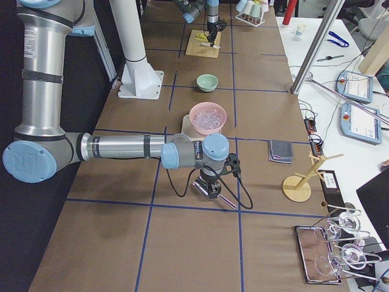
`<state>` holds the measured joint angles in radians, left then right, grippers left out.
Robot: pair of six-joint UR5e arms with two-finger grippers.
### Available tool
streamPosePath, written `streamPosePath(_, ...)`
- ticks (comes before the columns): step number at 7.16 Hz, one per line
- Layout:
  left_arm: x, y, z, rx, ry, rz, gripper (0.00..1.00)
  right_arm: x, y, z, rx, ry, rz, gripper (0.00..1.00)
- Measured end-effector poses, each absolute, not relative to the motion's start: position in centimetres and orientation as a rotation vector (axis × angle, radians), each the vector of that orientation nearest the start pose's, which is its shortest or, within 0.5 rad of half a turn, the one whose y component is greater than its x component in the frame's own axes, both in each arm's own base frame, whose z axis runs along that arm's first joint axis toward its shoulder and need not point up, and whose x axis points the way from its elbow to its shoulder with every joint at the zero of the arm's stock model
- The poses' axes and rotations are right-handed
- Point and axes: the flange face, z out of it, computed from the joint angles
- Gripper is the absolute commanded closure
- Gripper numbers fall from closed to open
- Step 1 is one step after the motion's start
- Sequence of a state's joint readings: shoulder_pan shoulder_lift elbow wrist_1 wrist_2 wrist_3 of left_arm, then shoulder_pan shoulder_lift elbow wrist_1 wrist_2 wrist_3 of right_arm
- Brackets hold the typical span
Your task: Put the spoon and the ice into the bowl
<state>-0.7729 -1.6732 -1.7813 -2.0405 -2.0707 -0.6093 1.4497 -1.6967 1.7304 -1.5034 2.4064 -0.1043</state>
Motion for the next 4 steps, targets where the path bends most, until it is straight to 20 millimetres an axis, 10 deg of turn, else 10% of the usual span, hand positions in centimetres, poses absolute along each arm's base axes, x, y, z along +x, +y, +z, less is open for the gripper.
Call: streamPosePath(4,44.1,-44.1,27.0,0.168,0.900,0.355,1.00,-0.8,-45.0,62.3,0.079,-0.873,-0.276,0.00)
